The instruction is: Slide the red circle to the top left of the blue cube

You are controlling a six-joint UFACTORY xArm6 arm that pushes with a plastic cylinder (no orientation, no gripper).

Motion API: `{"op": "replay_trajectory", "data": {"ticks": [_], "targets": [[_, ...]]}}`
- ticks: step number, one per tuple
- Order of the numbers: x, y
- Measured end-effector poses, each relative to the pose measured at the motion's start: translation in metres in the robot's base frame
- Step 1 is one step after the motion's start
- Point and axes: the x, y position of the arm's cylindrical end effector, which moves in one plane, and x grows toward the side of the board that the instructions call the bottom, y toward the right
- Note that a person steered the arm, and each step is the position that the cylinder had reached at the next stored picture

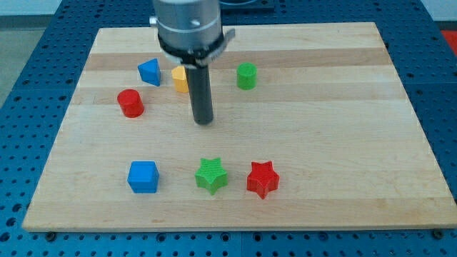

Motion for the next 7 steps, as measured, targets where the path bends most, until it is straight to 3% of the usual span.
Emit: {"op": "replay_trajectory", "data": {"ticks": [1,2,3,4,7], "targets": [[-0.036,-0.034],[-0.046,-0.060],[-0.046,-0.065],[-0.046,-0.107],[-0.040,-0.124]]}}
